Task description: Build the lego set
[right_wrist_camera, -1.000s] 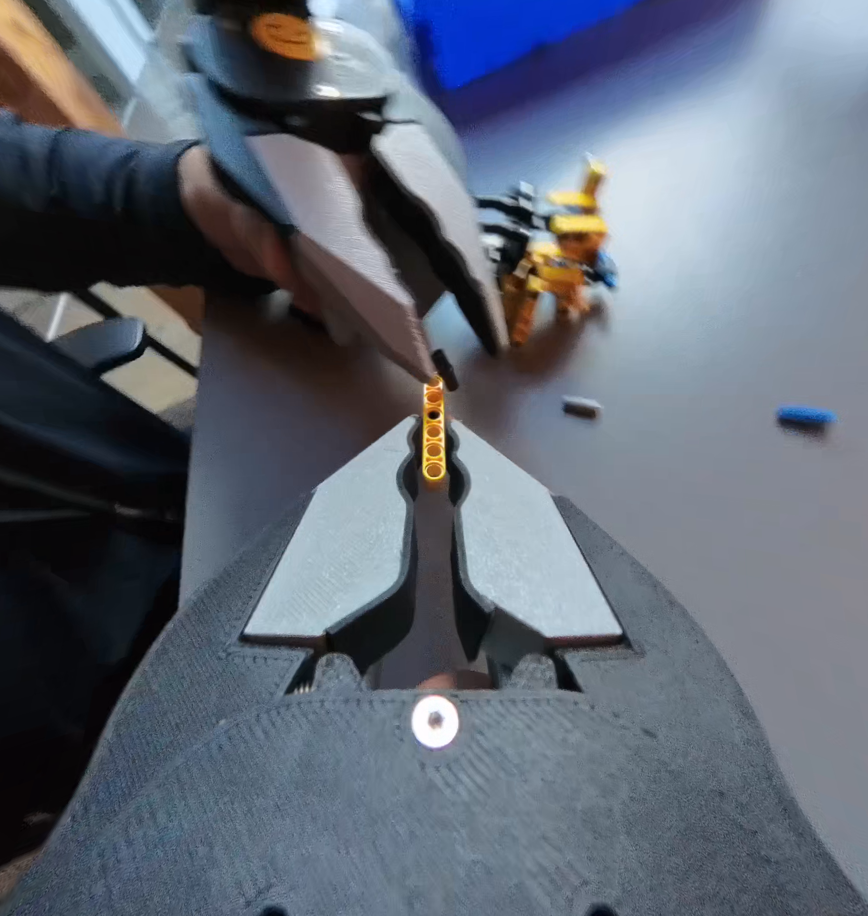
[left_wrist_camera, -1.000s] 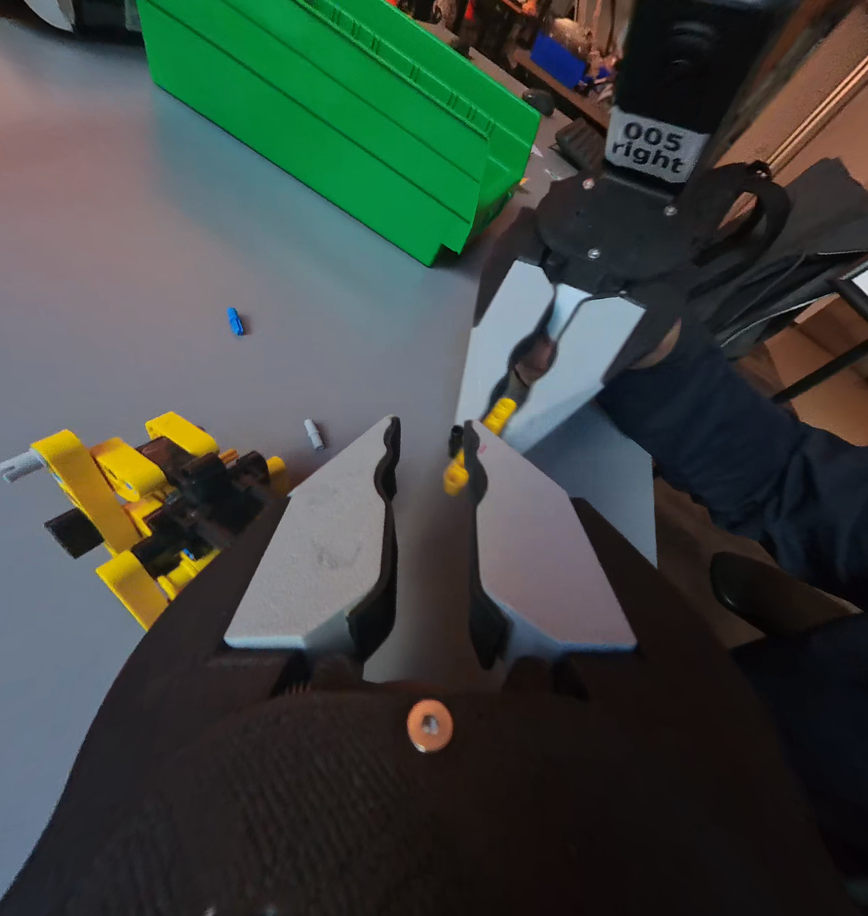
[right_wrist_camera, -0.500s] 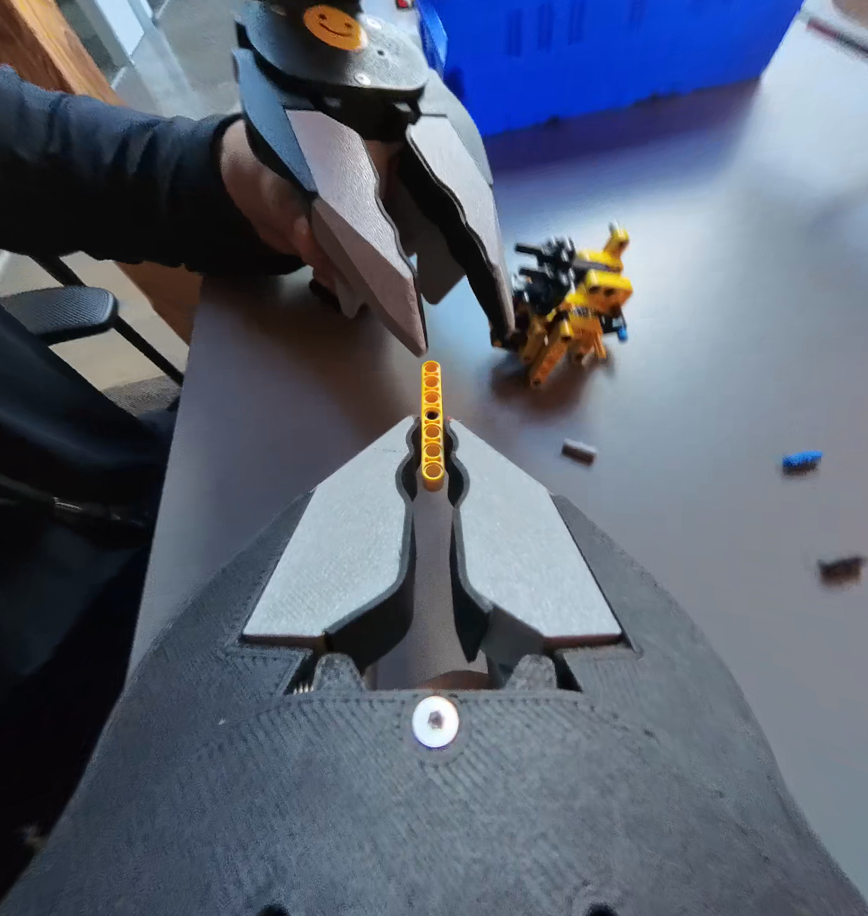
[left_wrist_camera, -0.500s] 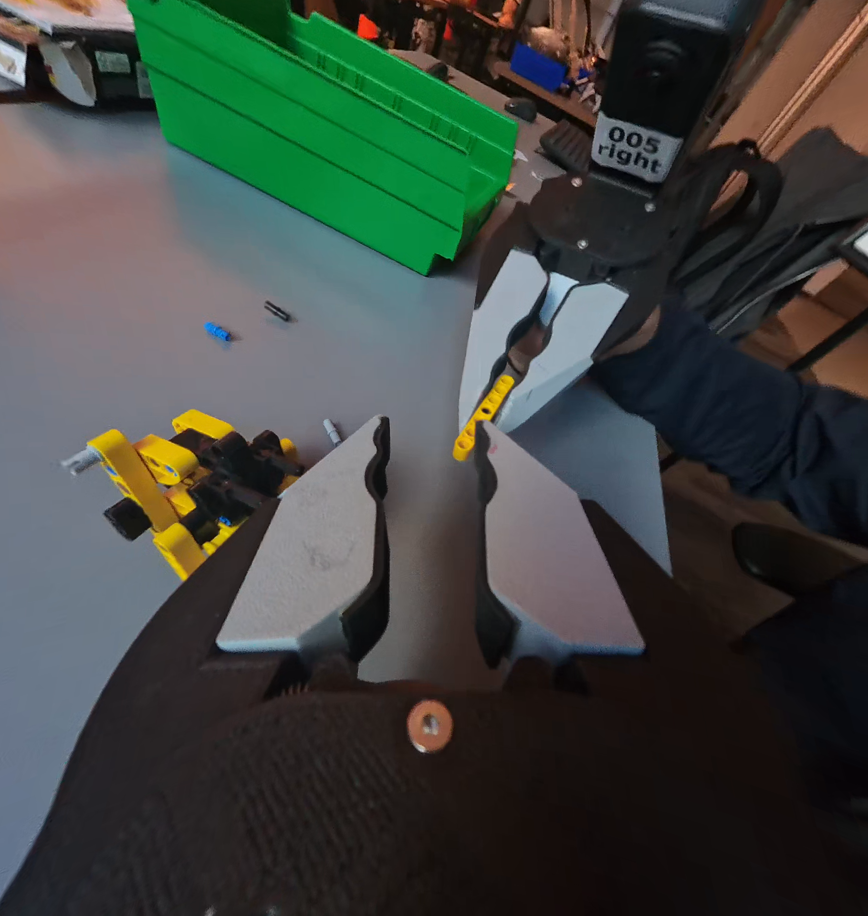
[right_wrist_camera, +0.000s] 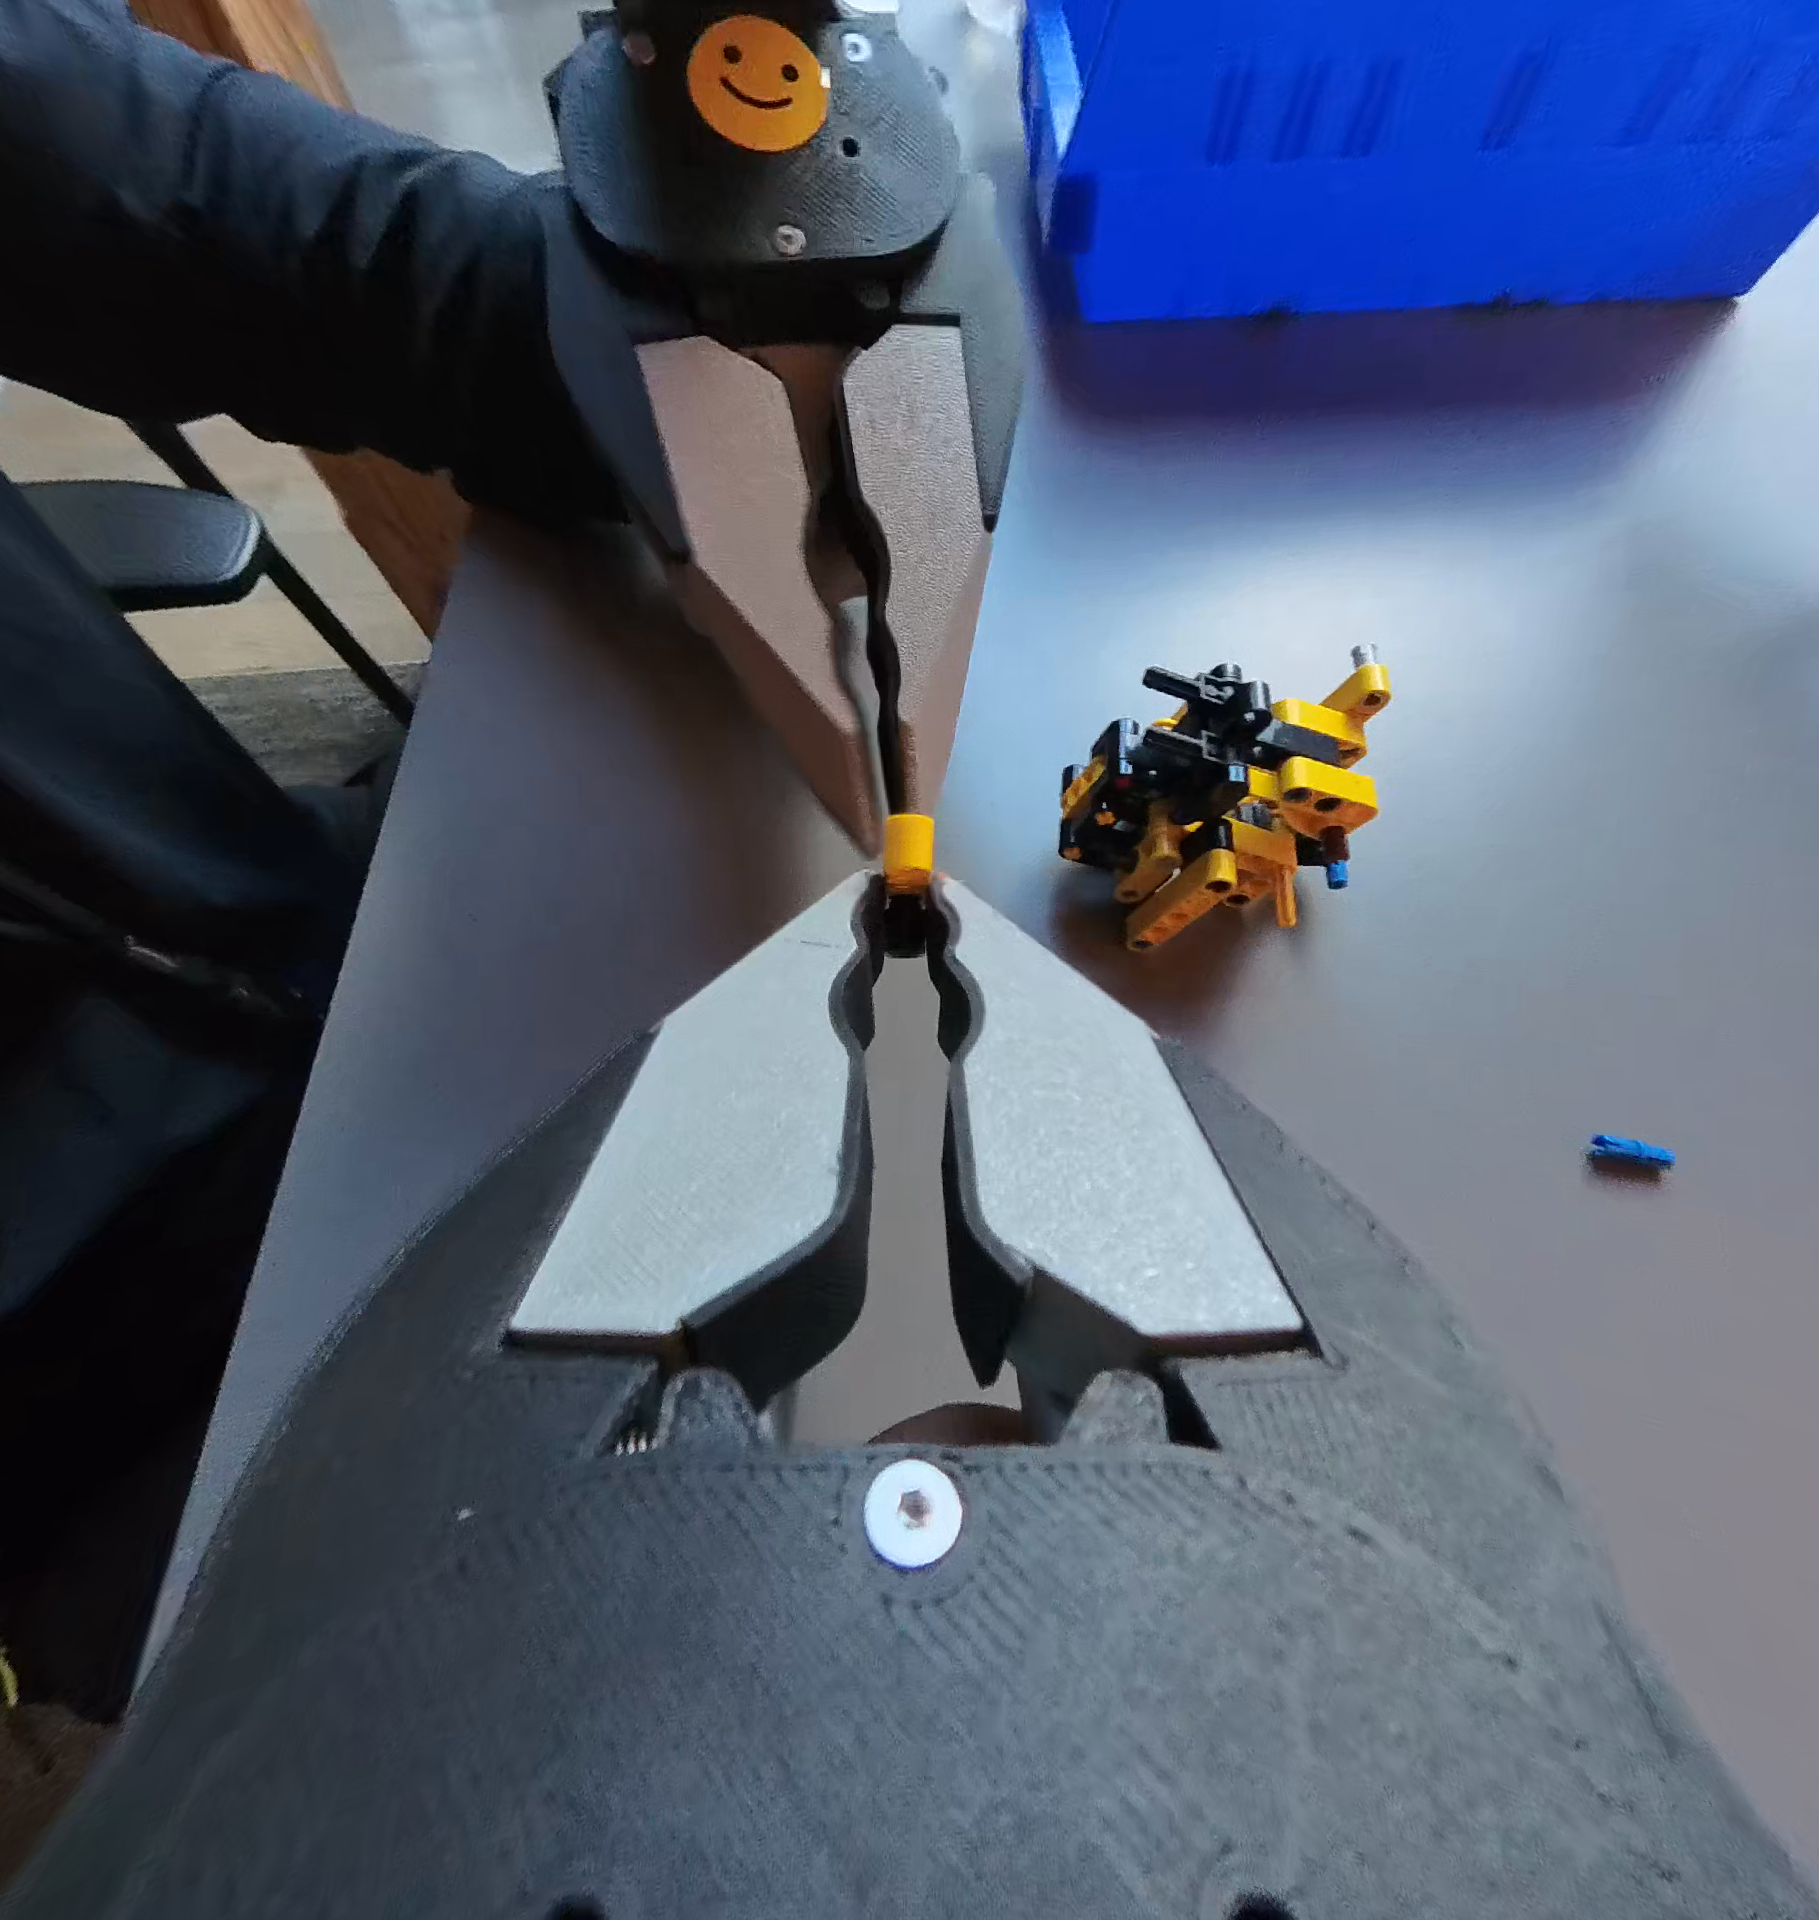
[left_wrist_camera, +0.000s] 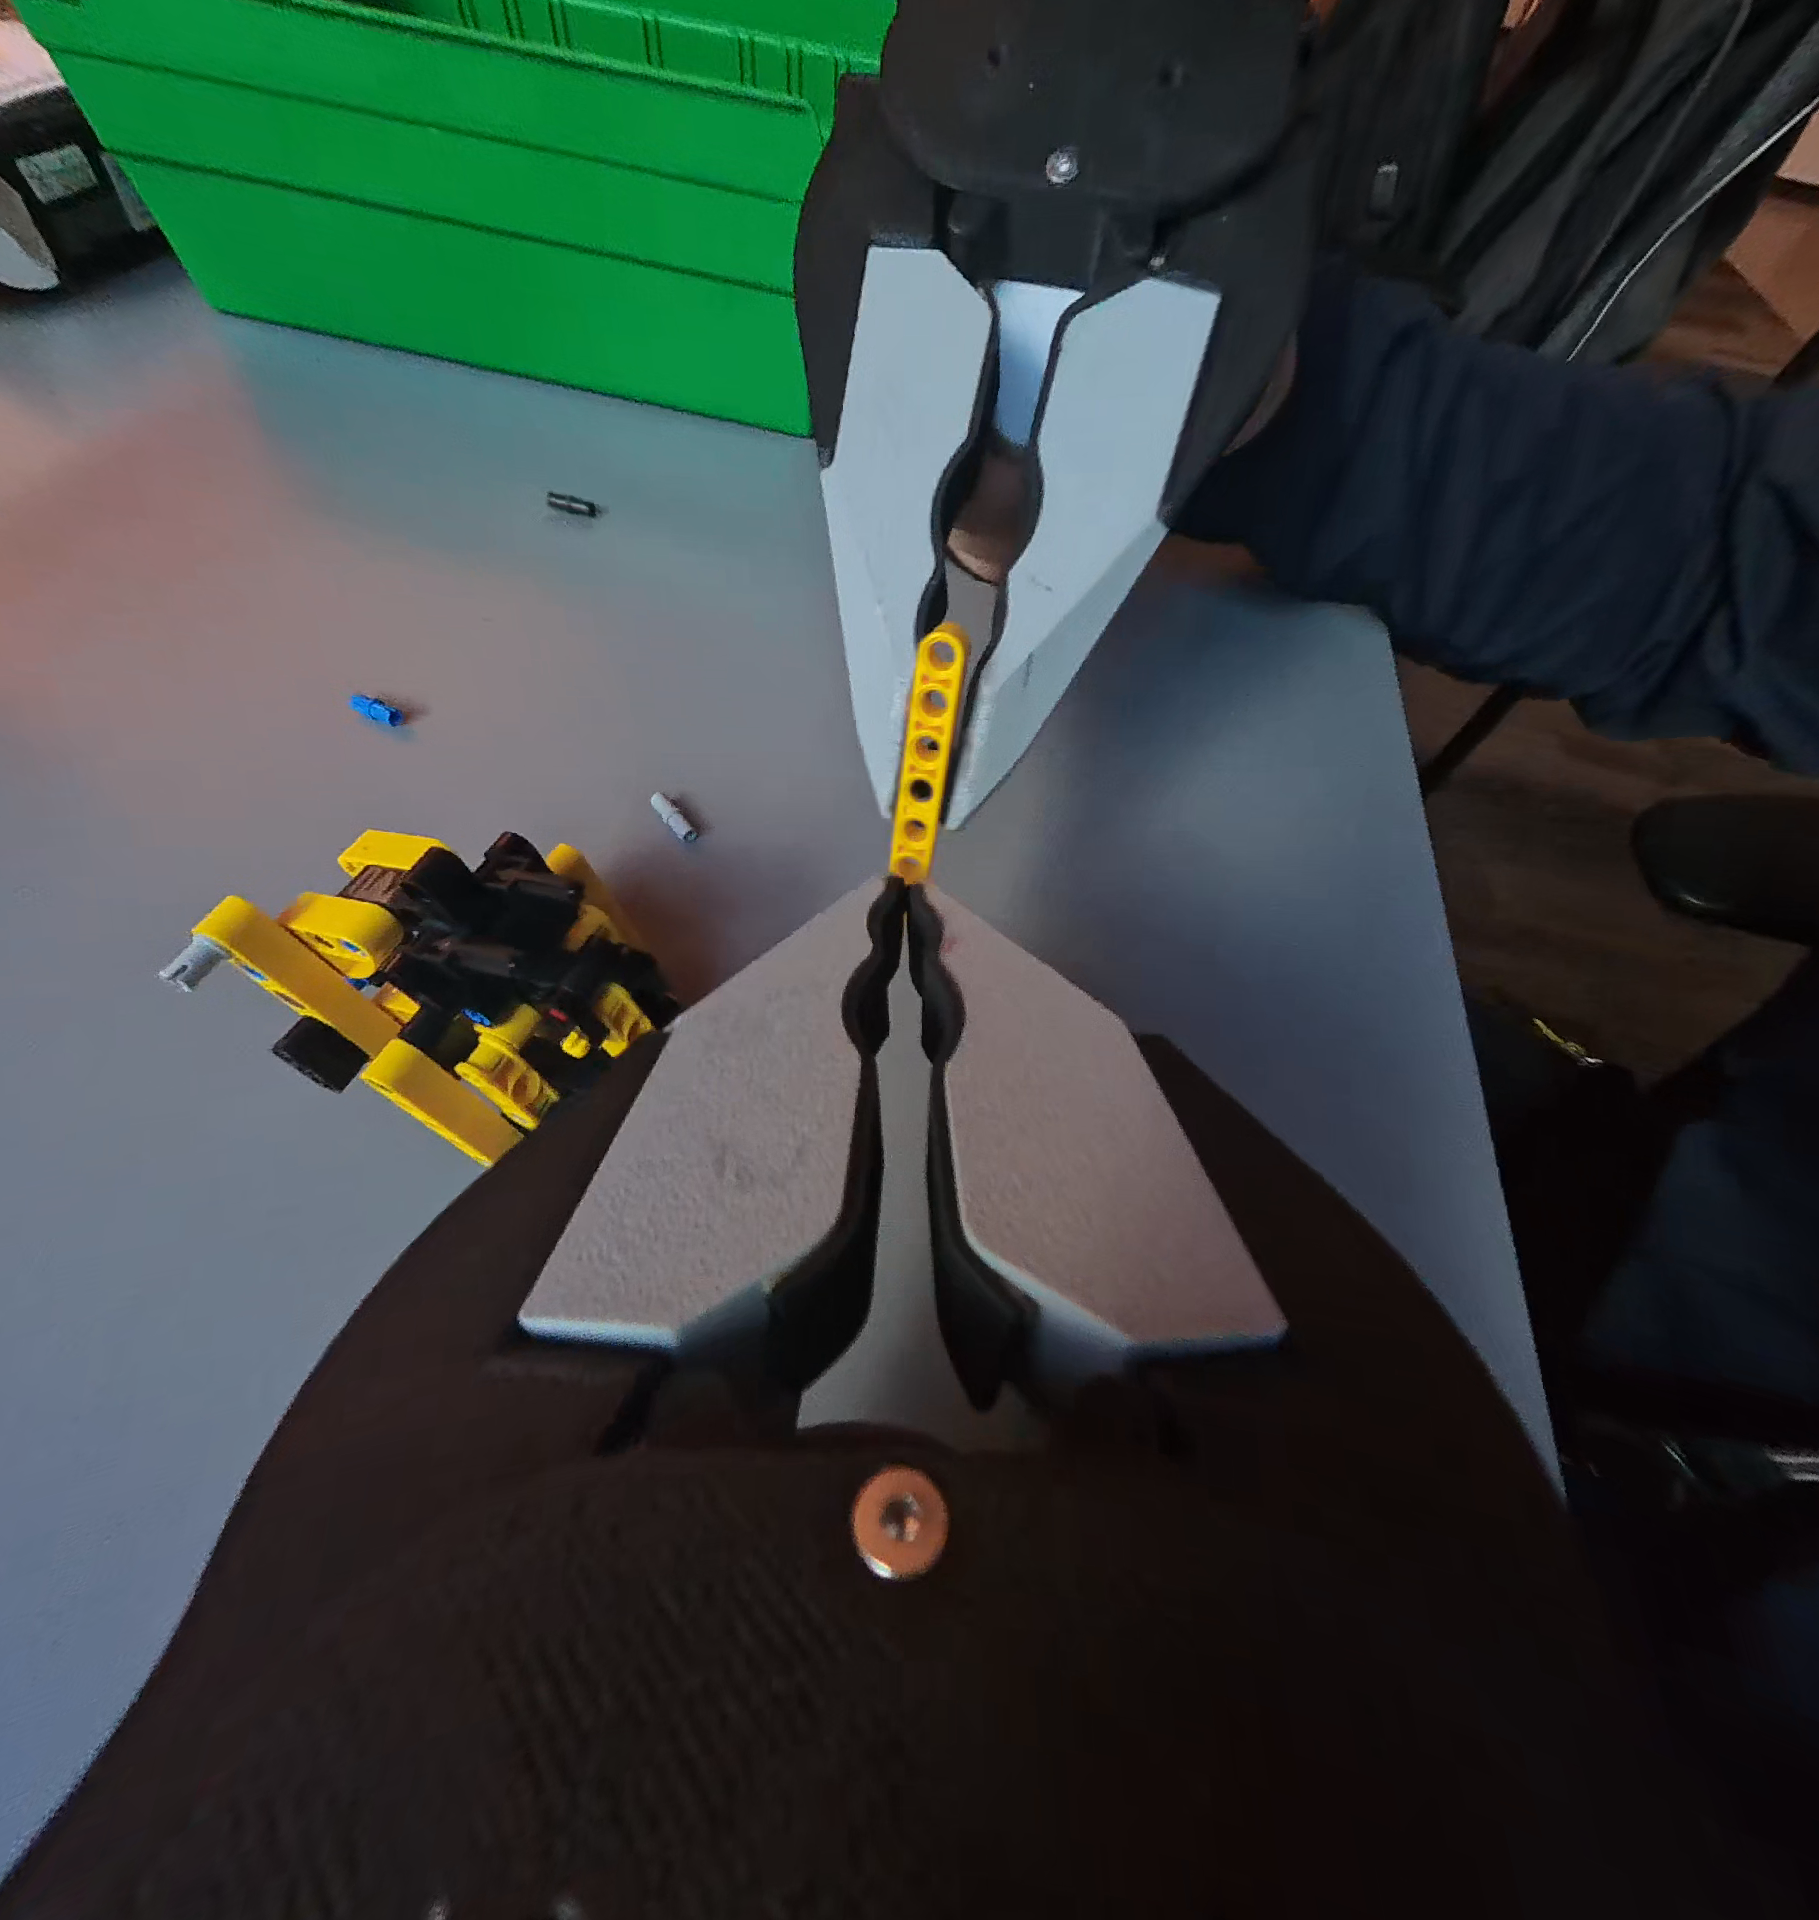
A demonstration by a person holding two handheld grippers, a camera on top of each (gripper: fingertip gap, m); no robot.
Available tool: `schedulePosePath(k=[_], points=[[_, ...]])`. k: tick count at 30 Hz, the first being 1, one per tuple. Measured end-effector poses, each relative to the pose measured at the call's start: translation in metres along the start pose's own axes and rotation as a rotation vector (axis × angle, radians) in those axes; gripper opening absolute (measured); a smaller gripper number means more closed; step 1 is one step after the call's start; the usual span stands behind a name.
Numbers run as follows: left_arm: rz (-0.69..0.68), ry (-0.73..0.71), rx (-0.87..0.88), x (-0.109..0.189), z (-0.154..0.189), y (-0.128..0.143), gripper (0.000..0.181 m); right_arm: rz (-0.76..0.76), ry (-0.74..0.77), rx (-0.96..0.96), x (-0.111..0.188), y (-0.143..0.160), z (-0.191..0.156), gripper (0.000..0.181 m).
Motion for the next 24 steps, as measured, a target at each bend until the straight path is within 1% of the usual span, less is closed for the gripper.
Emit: schedulePosePath(k=[1,4,5,6,7,9,10,11,12,13,14,15,19,23,24], points=[[0.003,0.003,-0.007,0.000,0.001,-0.001,0.005,0.000,0.010,-0.005,0.000,0.001,0.001,0.004],[-0.031,-0.013,-0.019,-0.006,0.001,0.003,0.031,0.033,-0.011,-0.029,-0.002,-0.002,0.000,0.005],[-0.044,-0.016,-0.027,-0.008,0.001,0.004,0.028,0.054,-0.019,-0.038,-0.003,-0.004,-0.001,0.005],[-0.041,-0.013,-0.040,-0.008,0.003,0.004,0.008,0.083,-0.035,-0.052,-0.003,-0.007,-0.003,0.005],[-0.032,0.001,-0.055,-0.008,0.006,0.003,0.005,0.106,-0.045,-0.065,-0.002,-0.009,-0.003,0.005],[-0.010,0.016,-0.061,-0.007,0.008,0.001,0.005,0.131,-0.059,-0.073,0.002,-0.010,-0.004,0.005],[-0.010,0.024,-0.057,-0.006,0.009,0.000,0.004,0.121,-0.058,-0.067,0.003,-0.008,-0.005,0.008],[-0.011,0.011,-0.058,-0.006,0.008,0.000,0.004,0.081,-0.047,-0.052,0.004,-0.003,-0.006,0.014],[-0.023,-0.001,-0.067,-0.007,0.006,0.002,0.004,0.027,-0.033,-0.027,0.003,0.003,-0.007,0.017],[-0.043,-0.008,-0.068,-0.008,0.005,0.004,0.005,-0.012,-0.017,0.006,0.002,0.007,-0.009,0.011],[-0.052,-0.016,-0.067,-0.009,0.004,0.005,0.004,-0.030,0.001,0.039,0.000,0.007,-0.010,0.001],[-0.062,-0.023,-0.069,-0.010,0.004,0.006,0.005,-0.053,0.020,0.066,-0.002,0.008,-0.009,0.000],[-0.113,-0.083,-0.079,-0.011,-0.003,0.013,0.004,-0.141,0.044,0.107,-0.010,0.012,-0.006,0.002],[-0.137,-0.092,-0.077,-0.011,-0.005,0.016,0.004,-0.201,0.063,0.147,-0.014,0.015,-0.006,0.004],[-0.139,-0.090,-0.081,-0.011,-0.004,0.016,0.005,-0.212,0.075,0.155,-0.015,0.016,-0.005,0.011]])
Point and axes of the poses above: each gripper's, where its closed fingertips meet, x back along the fingers, y out of its underside, z = x × y across the jaws, the point moved 3 cm from there along x, back along the fingers, and after that the axes turned 14 degrees about x, right-handed, at the moved point
